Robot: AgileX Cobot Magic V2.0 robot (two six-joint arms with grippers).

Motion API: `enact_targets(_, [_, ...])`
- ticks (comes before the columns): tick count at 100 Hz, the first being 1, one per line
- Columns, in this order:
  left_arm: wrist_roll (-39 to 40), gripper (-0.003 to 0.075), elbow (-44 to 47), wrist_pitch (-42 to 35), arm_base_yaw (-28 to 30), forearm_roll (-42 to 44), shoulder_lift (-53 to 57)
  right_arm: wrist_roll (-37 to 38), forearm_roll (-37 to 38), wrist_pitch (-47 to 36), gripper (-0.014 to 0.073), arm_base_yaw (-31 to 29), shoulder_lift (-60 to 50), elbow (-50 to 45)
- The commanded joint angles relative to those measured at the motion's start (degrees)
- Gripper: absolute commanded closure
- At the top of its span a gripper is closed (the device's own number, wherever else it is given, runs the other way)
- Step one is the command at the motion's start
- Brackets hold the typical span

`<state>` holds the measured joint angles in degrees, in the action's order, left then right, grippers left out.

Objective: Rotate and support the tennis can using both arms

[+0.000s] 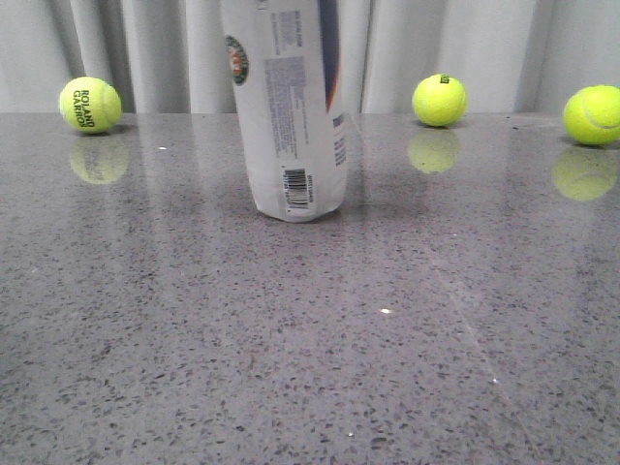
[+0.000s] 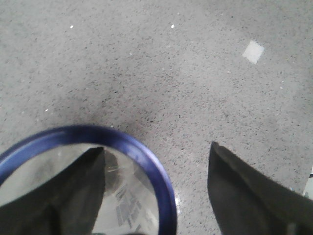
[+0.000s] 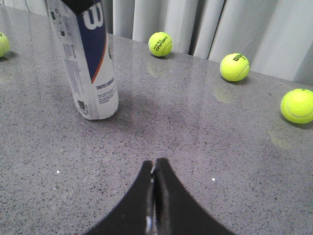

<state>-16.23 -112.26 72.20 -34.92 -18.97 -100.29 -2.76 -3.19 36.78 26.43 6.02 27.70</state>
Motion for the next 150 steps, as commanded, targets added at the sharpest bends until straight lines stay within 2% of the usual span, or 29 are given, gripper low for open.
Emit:
enact_targets(1, [0.65, 0.0279, -2.41, -0.03, -0.57, -1.9, 2.28, -0.14, 0.13, -4.73, 0.0652, -0.28, 0.65, 1.35])
enact_targets(19, [0.53, 0.0279, -2.41, -0.82, -0.57, -1.9, 2.28, -0.14, 0.13, -4.73, 0.0652, -0.28, 0.65, 1.35])
enact_targets(54, [0.53, 0.0297, -2.41, -8.38, -0.67, -3.12, 3.53, -0.14, 0.13, -4.73, 0.0652, -0.28, 0.65, 1.35])
enact_targets(64, [0.53, 0.0417, -2.41, -11.73, -0.67, -3.12, 4.74, -0.14, 0.13, -4.73, 0.0652, -0.28, 0.65, 1.35])
enact_targets(81, [0.53, 0.0741, -2.41, -12.85, -0.67, -3.27, 6.31, -0.14, 0.13, -4.73, 0.0652, -0.28, 0.65, 1.35])
enact_targets(94, [0.4, 0.074, -0.68, -13.34, -0.67, -4.12, 7.73, -0.14, 0.13, -4.73, 0.0652, -0.28, 0.65, 1.35])
enact_targets(108, [0.4, 0.074, 4.62, -17.55, -0.67, -4.95, 10.81, -0.14, 0.13, -4.73, 0.0652, -0.28, 0.65, 1.35])
enact_targets(150, [0.4, 0.074, 31.49, -33.52, -0.67, -4.95, 26.74, -0.14, 0.13, -4.73, 0.0652, -0.28, 0.65, 1.35])
